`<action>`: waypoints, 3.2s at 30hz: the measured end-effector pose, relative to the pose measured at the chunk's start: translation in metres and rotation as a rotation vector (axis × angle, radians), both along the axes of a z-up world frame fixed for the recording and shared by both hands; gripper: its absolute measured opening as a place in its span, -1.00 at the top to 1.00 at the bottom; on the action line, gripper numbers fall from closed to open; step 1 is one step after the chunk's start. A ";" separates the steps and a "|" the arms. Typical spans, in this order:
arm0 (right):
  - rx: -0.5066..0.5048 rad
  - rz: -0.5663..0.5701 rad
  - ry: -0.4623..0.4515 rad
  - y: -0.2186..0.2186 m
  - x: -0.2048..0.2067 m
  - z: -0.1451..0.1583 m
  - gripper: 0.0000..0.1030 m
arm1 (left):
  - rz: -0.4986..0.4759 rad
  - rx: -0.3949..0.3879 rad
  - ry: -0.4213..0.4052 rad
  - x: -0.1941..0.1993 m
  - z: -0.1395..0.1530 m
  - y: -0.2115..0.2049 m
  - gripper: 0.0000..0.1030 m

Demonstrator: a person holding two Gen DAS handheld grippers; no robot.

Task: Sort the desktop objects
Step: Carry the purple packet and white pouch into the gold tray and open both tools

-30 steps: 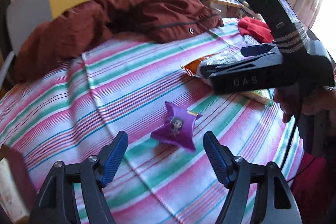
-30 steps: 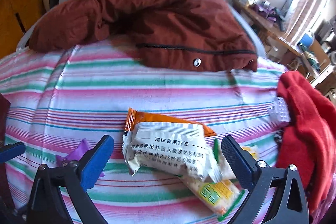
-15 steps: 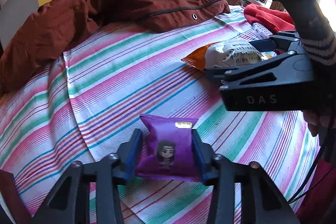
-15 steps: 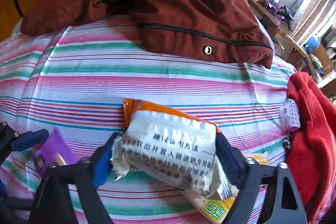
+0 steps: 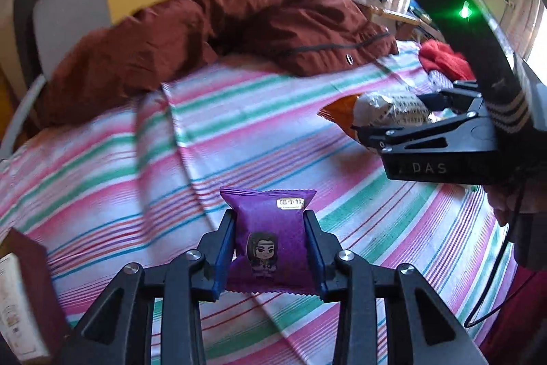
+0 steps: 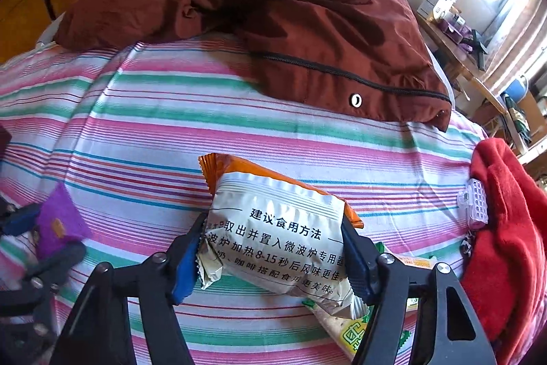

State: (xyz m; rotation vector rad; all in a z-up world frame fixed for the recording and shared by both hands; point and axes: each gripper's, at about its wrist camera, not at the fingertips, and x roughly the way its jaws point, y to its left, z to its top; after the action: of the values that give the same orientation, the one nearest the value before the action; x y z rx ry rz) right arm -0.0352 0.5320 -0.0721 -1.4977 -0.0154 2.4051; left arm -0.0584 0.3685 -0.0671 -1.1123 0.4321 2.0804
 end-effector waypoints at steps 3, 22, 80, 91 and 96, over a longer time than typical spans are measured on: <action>-0.002 0.011 0.028 -0.004 0.001 0.006 -0.37 | 0.034 0.015 0.032 0.002 0.011 -0.014 0.27; -0.033 0.139 0.103 -0.048 0.007 0.023 -0.37 | 0.225 0.078 0.151 0.014 0.067 -0.110 0.27; -0.188 0.744 0.172 -0.378 0.057 0.051 -0.39 | 0.737 0.107 0.148 0.030 0.059 -0.371 0.26; -0.195 0.733 0.109 -0.385 0.048 0.024 -0.65 | 0.748 0.081 0.129 0.026 0.048 -0.369 0.20; -0.217 0.717 0.101 -0.382 0.047 0.018 -0.88 | 0.748 0.081 0.128 0.027 0.047 -0.368 0.09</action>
State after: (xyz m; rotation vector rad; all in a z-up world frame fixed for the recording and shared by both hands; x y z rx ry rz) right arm 0.0118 0.1500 -0.0542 -1.6661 -0.3315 3.1242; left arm -0.0315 0.0001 -0.0197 -1.2115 -0.0346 2.7928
